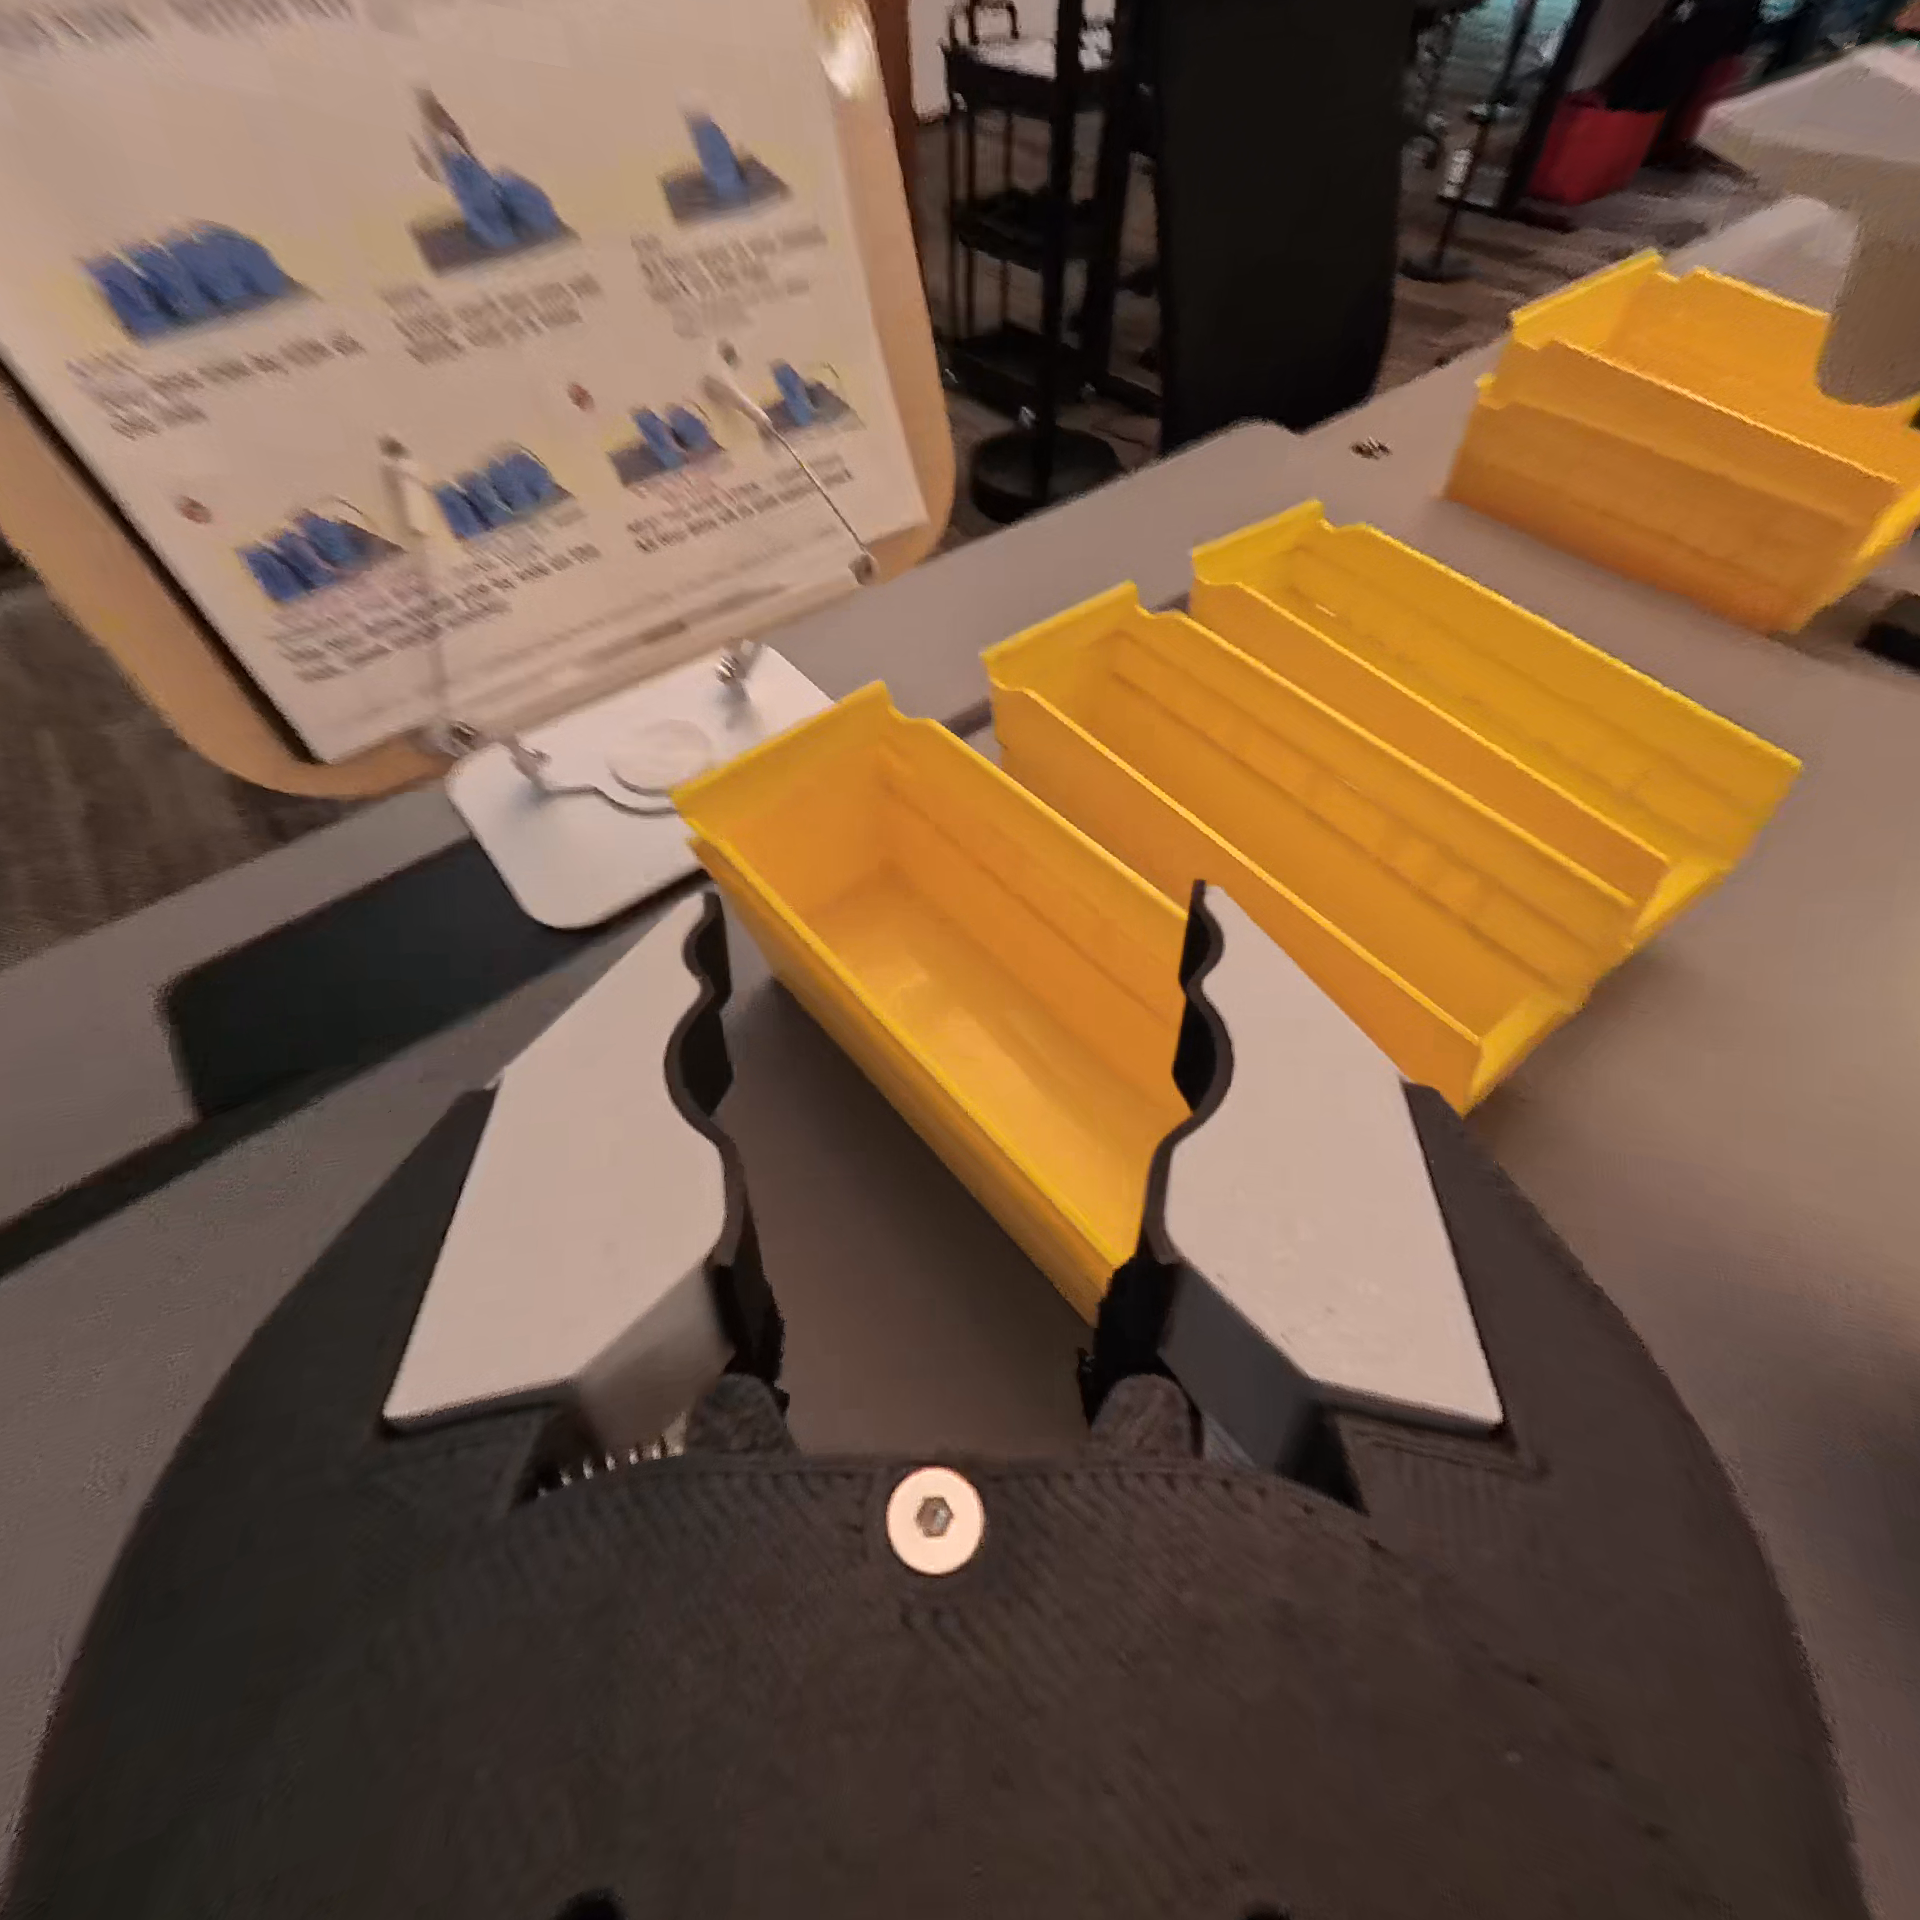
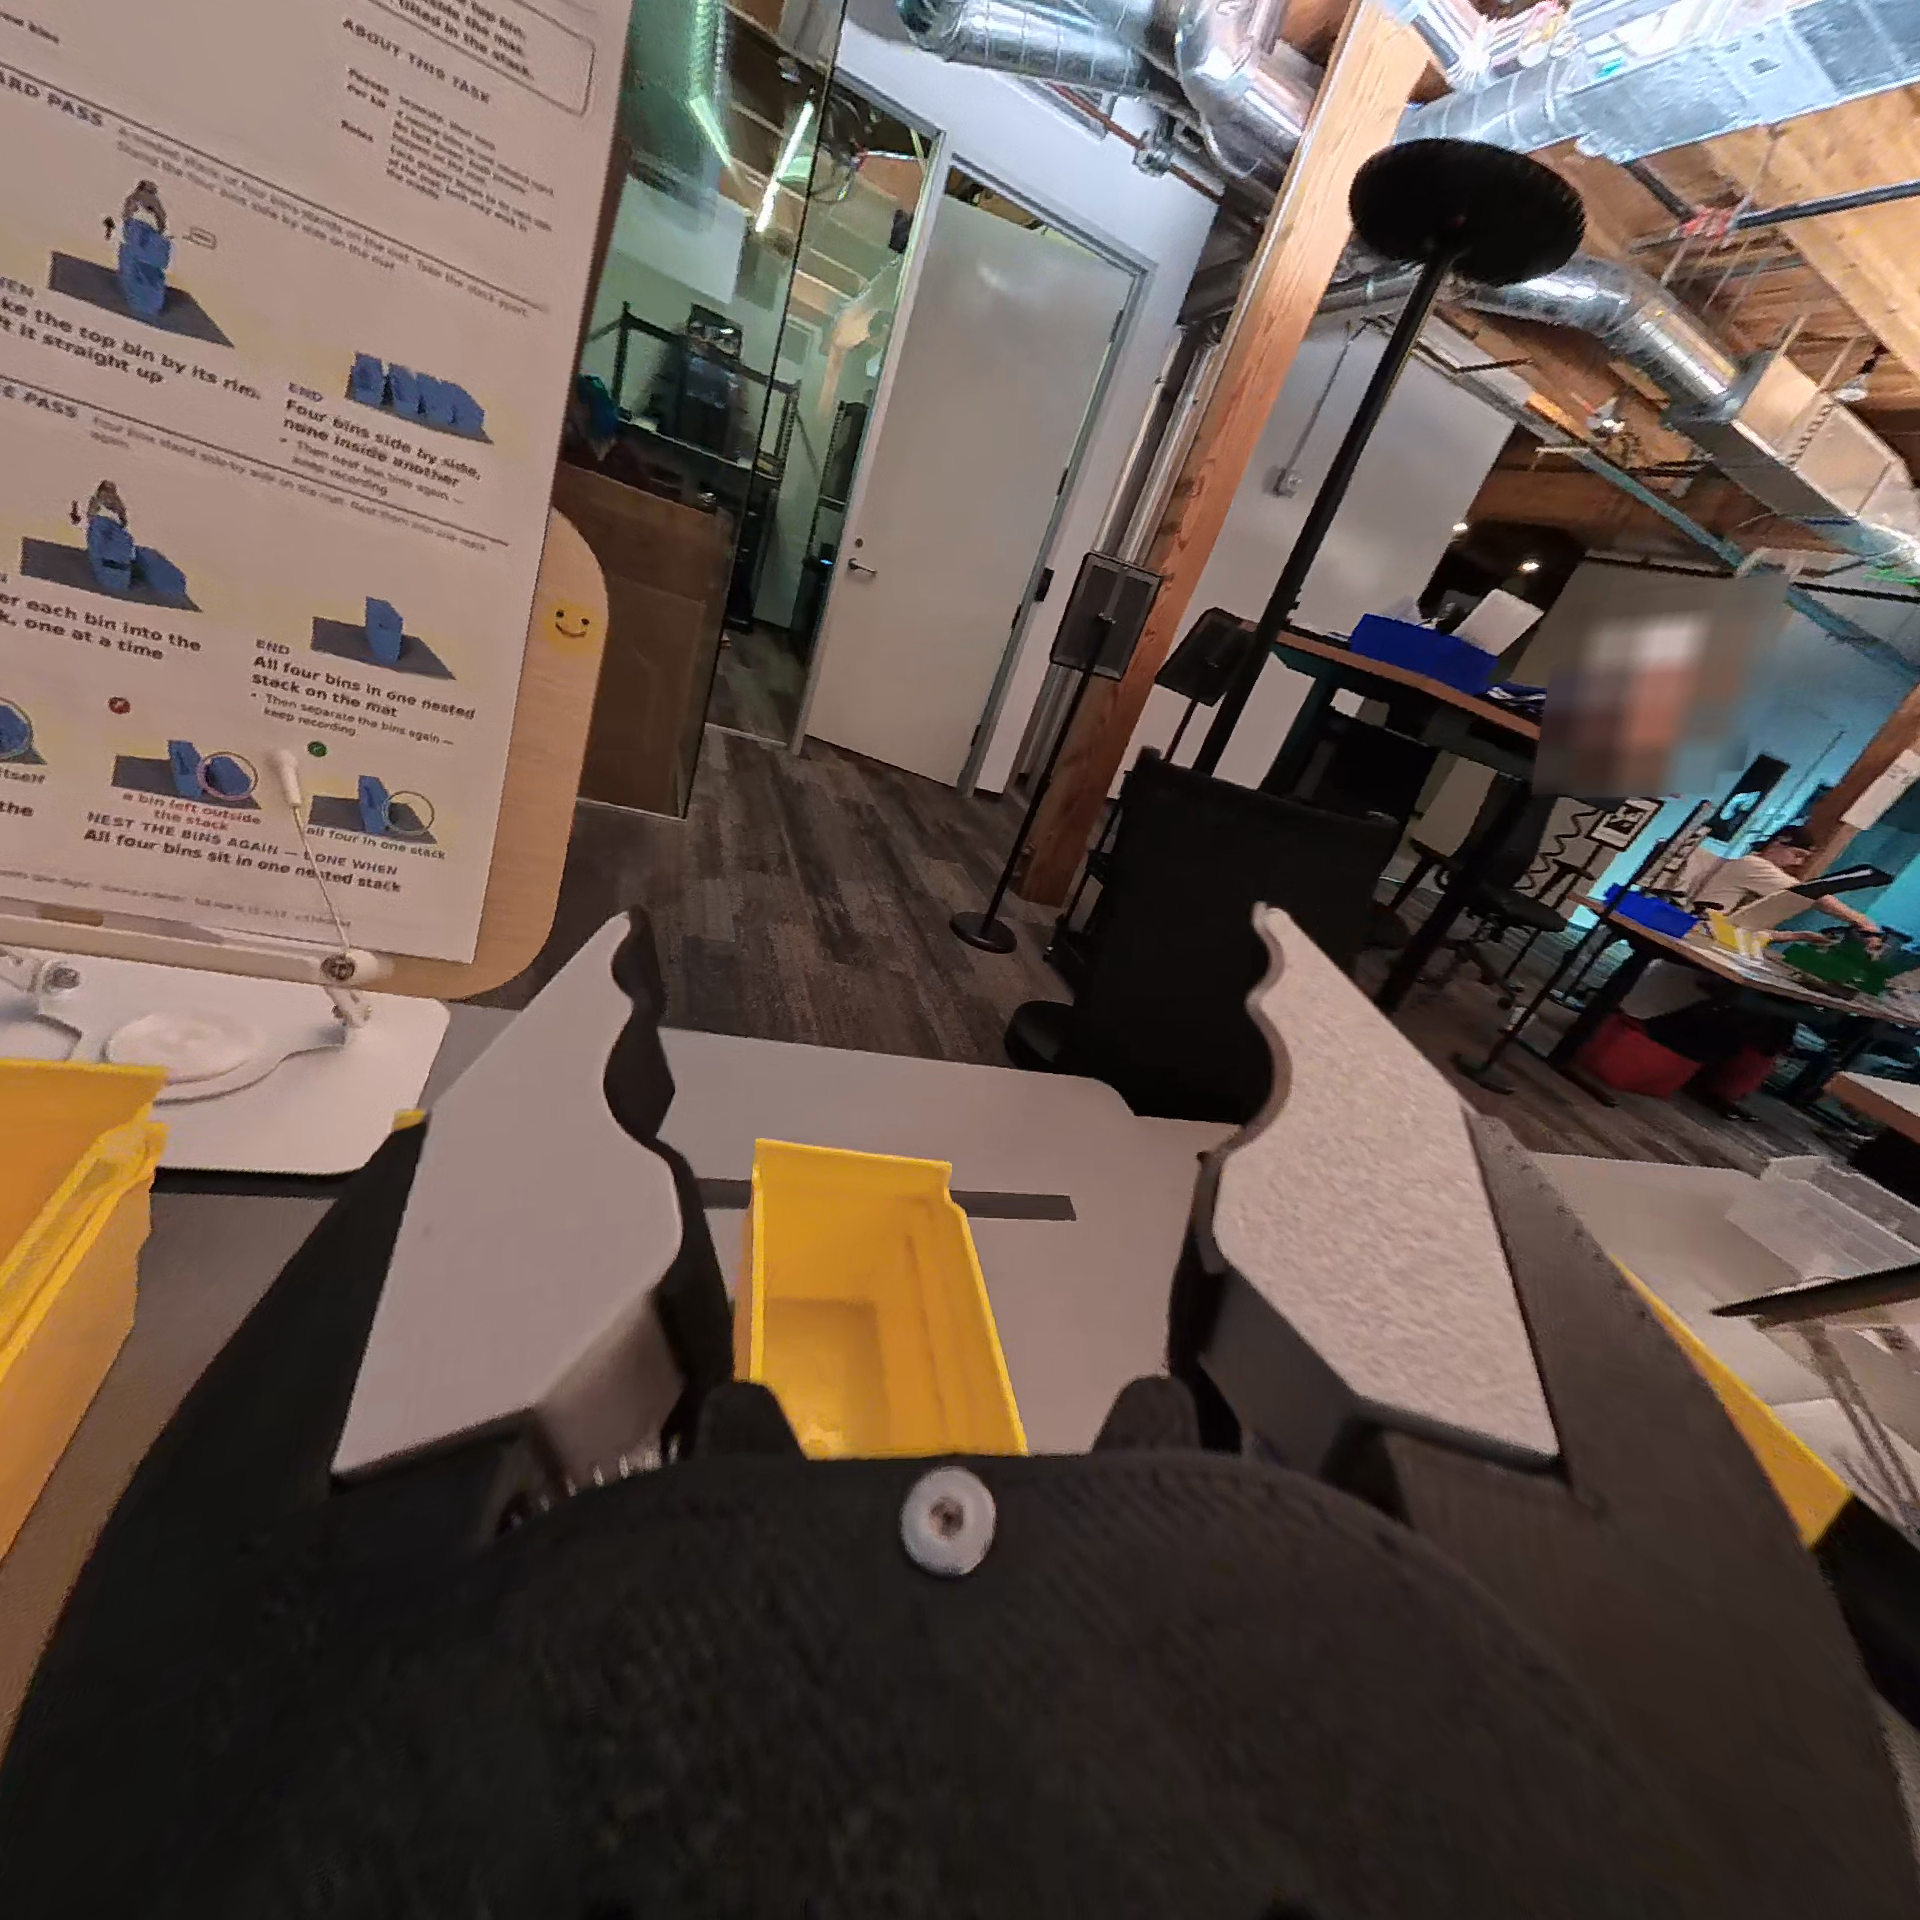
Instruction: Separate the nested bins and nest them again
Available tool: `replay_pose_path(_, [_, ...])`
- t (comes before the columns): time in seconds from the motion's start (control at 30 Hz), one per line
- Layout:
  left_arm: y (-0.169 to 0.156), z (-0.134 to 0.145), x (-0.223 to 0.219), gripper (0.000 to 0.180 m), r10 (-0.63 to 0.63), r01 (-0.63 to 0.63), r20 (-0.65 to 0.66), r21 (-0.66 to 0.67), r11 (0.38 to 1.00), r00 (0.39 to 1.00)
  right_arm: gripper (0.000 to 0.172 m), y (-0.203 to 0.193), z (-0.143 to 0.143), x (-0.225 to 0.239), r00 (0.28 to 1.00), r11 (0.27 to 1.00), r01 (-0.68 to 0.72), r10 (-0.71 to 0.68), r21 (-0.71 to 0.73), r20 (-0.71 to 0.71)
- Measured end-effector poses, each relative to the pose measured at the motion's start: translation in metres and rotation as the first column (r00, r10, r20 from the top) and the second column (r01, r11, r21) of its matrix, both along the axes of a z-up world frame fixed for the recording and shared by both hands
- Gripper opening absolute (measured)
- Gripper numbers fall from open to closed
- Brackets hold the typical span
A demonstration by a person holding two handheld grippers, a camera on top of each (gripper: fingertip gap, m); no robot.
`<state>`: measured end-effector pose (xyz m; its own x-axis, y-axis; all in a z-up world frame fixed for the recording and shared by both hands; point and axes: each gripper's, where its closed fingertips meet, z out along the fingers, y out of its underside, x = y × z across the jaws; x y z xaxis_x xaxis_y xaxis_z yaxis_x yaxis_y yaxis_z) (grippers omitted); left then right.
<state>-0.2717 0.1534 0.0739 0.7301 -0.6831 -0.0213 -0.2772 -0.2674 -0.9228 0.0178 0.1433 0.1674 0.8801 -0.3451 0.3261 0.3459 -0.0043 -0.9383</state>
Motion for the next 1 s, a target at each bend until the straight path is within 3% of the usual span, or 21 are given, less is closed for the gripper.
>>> replay_pose_path(0.13, [-0.002,-0.033,0.026,0.092,-0.069,0.068,-0.003,-0.137,0.988,0.998,0.099,0.011,-0.013,0.014,0.999,0.999,-0.036,0.037,-0.037,0.012])
replay_pose_path(0.37, [0.007,-0.073,0.037,0.102,-0.009,-0.003,-0.051,-0.233,0.973,0.999,0.095,0.019,-0.006,0.044,0.982,0.986,-0.166,0.167,0.011,-0.083])
replay_pose_path(0.53, [0.018,-0.07,0.039,0.124,0.086,-0.097,-0.05,-0.297,0.95,0.995,0.097,0.04,-0.022,0.068,0.986,0.983,-0.143,0.152,-0.116,0.065])
replay_pose_path(0.7, [0.024,-0.062,0.044,0.128,0.141,-0.166,-0.09,-0.405,0.899,0.986,0.097,0.05,-0.033,0.091,0.976,0.962,-0.213,0.219,-0.171,0.017])
replay_pose_path(0.83, [0.015,-0.069,0.046,0.127,0.148,-0.231,-0.201,-0.501,0.834,0.968,0.097,0.052,-0.041,0.113,0.956,0.938,-0.289,0.271,-0.194,-0.112])
replay_pose_path(1.0, [0.012,-0.1,0.046,0.136,0.206,-0.377,-0.332,-0.613,0.694,0.92,0.097,0.045,-0.04,0.141,0.924,0.932,-0.329,0.285,-0.152,-0.255])
